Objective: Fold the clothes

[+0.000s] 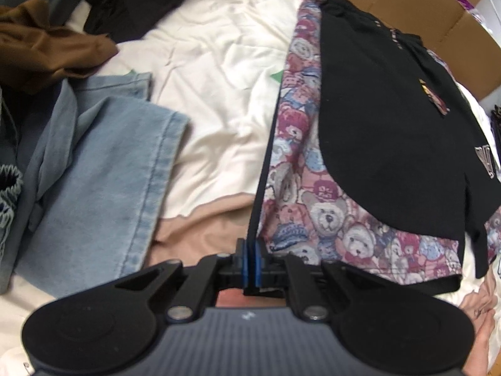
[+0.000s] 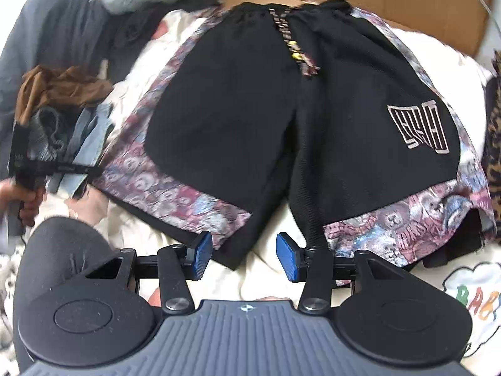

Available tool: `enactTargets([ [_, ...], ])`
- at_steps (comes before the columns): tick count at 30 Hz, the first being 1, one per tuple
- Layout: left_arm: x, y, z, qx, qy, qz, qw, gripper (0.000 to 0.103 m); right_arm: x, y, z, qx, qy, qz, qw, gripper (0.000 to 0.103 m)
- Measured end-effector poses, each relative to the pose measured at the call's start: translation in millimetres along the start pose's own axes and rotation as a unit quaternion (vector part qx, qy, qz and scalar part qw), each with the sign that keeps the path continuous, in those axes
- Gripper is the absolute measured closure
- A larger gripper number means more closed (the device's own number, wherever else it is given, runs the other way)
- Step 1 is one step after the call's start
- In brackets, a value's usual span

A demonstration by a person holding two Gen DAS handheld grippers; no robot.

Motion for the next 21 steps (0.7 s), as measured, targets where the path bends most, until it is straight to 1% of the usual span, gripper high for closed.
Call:
enactTargets([
  [2, -1.5, -3.2, -4.4, -0.003, 0.003, -0.002, 1.0, 0.097, -1.6, -5.5, 3.0, 0.001, -0.015, -0.008, 1.0, 0.05],
  [5, -3.8, -7.9, -10.9, -0.007, 0.008, -0.006, 0.9999, 0.092, -5.1, -15.9, 0.2, 0.011, -0.034, -0.023, 0.999, 0.051],
  [6, -4.6, -9.5, -13.1, -0.008, 0.01, -0.007, 0.9999, 0.089, -6.0, -19.8, -1.6, 0.017, -0.037, -0.029, 0.999, 0.051],
  [7, -5.3, -10.8, -14.5, -0.01, 0.011, -0.007, 0.9999, 0.083, -7.0, -24.1, -4.5, 0.021, -0.039, -0.034, 0.998, 0.05],
  [10, -8.0, -13.4, -16.8, -0.019, 0.017, -0.005, 0.9997, 0.072, -11.5, -36.6, -12.7, 0.026, -0.041, -0.048, 0.998, 0.05],
  [12, -10.4, -15.0, -20.4, -0.021, 0.024, -0.003, 0.9995, 0.069, -15.4, -44.9, -15.7, 0.033, -0.055, -0.055, 0.996, 0.05],
  [15, -15.1, -15.9, -26.6, -0.023, 0.035, -0.003, 0.9991, 0.069, -19.3, -59.8, -9.2, 0.044, -0.126, -0.057, 0.989, 0.051],
  [18, -17.9, -14.9, -31.8, -0.033, 0.04, 0.0, 0.9986, 0.072, -19.1, -74.5, 1.9, 0.035, -0.179, -0.043, 0.982, 0.051],
  [20, -17.2, -13.6, -36.3, -0.04, 0.045, 0.005, 0.9982, 0.079, -19.3, -84.1, 12.2, 0.029, -0.225, -0.028, 0.974, 0.051],
  [21, -16.3, -13.6, -38.9, -0.043, 0.049, 0.007, 0.9978, 0.082, -20.9, -89.0, 17.3, 0.027, -0.252, -0.02, 0.967, 0.051],
])
Point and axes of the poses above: each gripper's, at about its wrist camera, not at the fingertips, and y roughly against the way its jaws point, z to its right, x to its top, the point moved 8 cm from there along -y, roughly the way its jaws point, and after that the axes turned 3 degrees about -y, right-handed, at the moved point
